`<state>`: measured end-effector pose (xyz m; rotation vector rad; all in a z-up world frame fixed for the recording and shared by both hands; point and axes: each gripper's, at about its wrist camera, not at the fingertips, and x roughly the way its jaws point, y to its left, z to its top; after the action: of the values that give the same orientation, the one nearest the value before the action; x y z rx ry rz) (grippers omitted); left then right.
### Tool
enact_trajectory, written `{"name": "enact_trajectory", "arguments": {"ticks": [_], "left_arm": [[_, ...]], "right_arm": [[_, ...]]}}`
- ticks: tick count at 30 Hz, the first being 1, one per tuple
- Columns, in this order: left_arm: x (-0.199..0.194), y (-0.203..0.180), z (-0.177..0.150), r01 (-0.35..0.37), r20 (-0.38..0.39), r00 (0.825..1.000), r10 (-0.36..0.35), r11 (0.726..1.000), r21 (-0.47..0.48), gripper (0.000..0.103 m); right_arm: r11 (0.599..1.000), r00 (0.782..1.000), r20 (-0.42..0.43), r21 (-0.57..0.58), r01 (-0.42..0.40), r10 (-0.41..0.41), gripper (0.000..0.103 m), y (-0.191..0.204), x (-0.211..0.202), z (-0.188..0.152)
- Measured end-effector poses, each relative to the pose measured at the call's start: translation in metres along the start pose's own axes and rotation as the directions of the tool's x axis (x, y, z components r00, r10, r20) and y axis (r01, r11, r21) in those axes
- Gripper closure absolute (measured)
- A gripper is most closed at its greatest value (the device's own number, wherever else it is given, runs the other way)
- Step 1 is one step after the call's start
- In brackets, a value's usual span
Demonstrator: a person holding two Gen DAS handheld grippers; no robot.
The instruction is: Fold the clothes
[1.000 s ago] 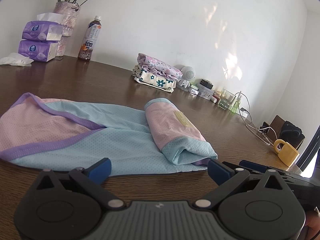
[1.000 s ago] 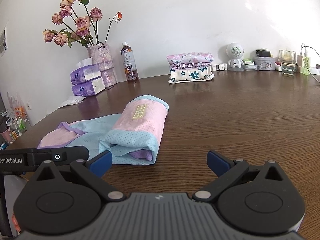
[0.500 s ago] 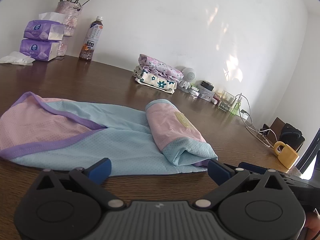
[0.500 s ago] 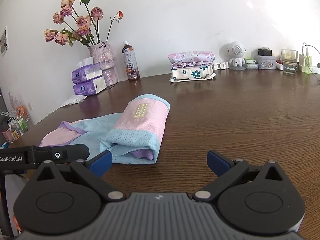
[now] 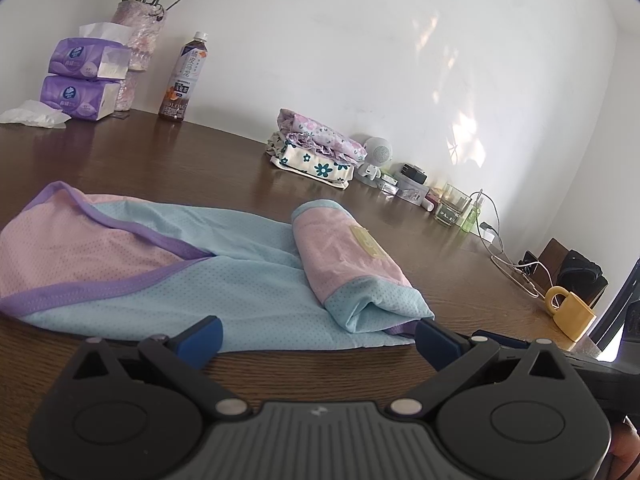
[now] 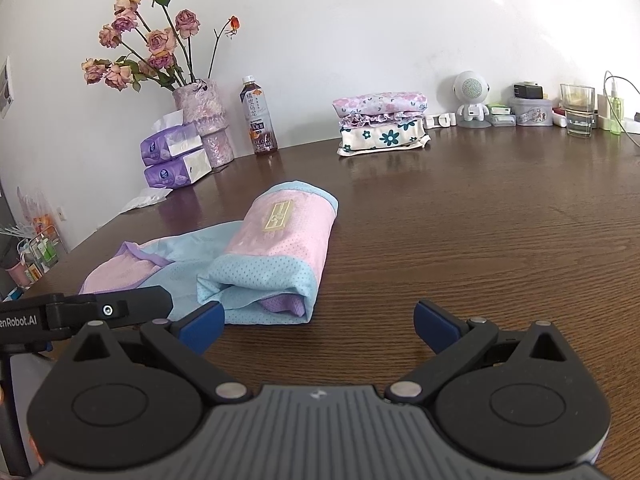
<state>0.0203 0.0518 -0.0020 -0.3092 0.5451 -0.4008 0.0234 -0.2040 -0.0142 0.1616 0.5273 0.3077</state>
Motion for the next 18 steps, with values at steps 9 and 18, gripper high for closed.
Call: {"name": "enact_trajectory", "arguments": {"ticks": [9, 18], "left_arm": [[0.0002, 0.0005, 0.0007, 0.002, 0.001, 1.000, -0.002, 1.000, -0.002, 0.000], [0.0001, 0.0007, 0.0007, 0.003, 0.000, 1.000, -0.003, 1.000, -0.002, 0.000]], "right_arm": [[1.000, 1.000, -0.004, 0.004, -0.001, 0.001, 0.000, -0.0006, 0.0011, 0.0001], [1.000, 1.000, -0.004, 0.009, -0.003, 0.003, 0.000, -0.0007, 0.0007, -0.0007]]}}
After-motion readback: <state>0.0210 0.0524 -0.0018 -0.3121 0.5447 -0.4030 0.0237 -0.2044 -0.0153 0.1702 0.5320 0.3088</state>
